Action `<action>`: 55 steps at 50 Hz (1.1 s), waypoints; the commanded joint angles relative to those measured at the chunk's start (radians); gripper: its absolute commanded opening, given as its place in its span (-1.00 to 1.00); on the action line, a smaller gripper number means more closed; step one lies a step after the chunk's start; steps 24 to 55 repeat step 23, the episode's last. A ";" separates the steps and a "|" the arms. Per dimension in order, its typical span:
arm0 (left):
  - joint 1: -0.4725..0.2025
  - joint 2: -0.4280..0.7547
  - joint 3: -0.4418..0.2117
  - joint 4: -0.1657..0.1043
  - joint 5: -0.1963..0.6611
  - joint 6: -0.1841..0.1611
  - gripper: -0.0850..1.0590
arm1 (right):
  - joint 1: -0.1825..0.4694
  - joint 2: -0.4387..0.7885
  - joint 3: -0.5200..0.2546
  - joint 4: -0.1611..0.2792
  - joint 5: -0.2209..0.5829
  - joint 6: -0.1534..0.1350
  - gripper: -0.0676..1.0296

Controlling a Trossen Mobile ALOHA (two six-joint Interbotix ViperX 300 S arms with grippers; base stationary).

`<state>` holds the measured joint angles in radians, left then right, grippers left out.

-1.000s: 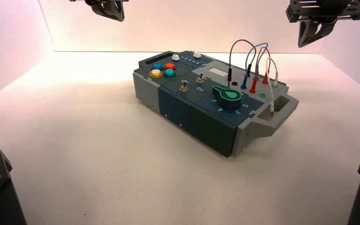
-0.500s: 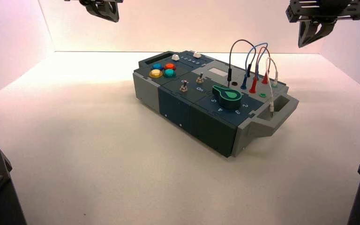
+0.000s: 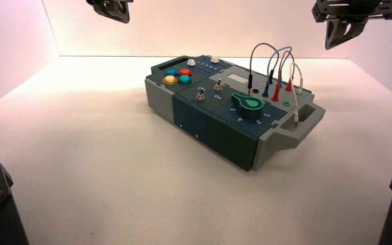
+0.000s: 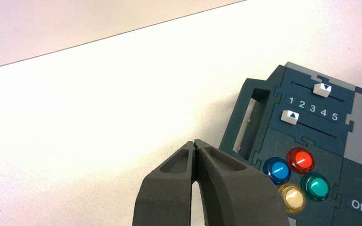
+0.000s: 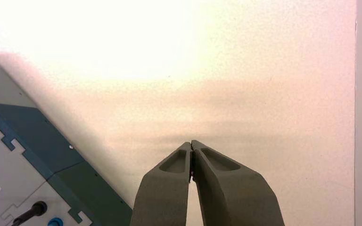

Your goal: Move the right gripper to the right.

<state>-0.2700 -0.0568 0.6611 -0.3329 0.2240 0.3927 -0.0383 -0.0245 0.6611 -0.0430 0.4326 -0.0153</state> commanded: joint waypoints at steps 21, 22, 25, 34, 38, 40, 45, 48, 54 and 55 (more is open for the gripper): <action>0.005 -0.011 -0.058 0.003 -0.003 0.031 -0.91 | 0.003 -0.038 -0.006 -0.002 -0.009 -0.002 -0.92; 0.003 -0.011 -0.058 0.003 -0.003 0.031 -0.91 | 0.003 -0.038 -0.006 -0.002 -0.009 -0.002 -0.92; 0.003 -0.011 -0.058 0.003 -0.002 0.031 -0.91 | 0.003 -0.038 -0.006 -0.002 -0.009 -0.002 -0.92; 0.003 -0.011 -0.058 0.003 -0.002 0.031 -0.91 | 0.003 -0.038 -0.006 -0.002 -0.009 -0.002 -0.92; 0.003 -0.011 -0.058 0.003 -0.002 0.031 -0.91 | 0.003 -0.038 -0.006 -0.002 -0.009 -0.002 -0.92; 0.003 -0.011 -0.058 0.003 -0.002 0.031 -0.91 | 0.003 -0.038 -0.006 -0.002 -0.009 -0.002 -0.92; 0.003 -0.011 -0.058 0.003 -0.002 0.031 -0.91 | 0.003 -0.038 -0.006 -0.002 -0.009 -0.002 -0.92; 0.003 -0.011 -0.058 0.003 -0.002 0.031 -0.91 | 0.003 -0.038 -0.006 -0.002 -0.009 -0.002 -0.92; 0.003 -0.011 -0.058 0.003 -0.002 0.031 -0.91 | 0.003 -0.038 -0.006 -0.002 -0.009 -0.002 -0.92; 0.003 -0.011 -0.058 0.003 -0.002 0.031 -0.91 | 0.003 -0.038 -0.006 -0.002 -0.009 -0.002 -0.92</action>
